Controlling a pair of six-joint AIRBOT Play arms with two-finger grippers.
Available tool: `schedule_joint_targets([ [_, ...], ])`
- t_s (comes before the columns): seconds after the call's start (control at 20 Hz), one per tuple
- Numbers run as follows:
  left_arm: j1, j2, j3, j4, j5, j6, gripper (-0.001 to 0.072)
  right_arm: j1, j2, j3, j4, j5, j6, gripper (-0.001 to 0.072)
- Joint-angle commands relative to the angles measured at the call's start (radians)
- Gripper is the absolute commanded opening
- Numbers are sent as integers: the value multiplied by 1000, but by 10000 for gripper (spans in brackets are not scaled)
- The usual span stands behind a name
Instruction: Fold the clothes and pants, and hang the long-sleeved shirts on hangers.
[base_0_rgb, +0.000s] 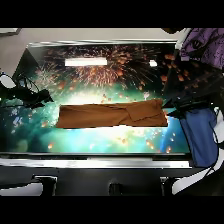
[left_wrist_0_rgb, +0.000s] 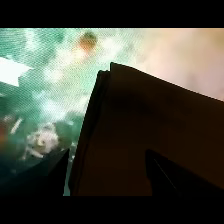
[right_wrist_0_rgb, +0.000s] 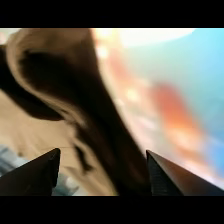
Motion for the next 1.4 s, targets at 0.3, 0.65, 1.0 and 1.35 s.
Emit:
schedule_joint_targets([
  [0.3,-31,-10,1,-104,14,3,175,110,35,2,-29,68,3,28],
  [0.65,-332,-158,2,-496,310,29,12,110,354,51,-342,34,301,27],
  [1.0,-729,-405,192,-743,472,28,11,110,512,157,-402,-130,431,27],
  [1.35,-946,-658,478,-795,536,-94,11,110,559,252,-411,-232,474,27],
])
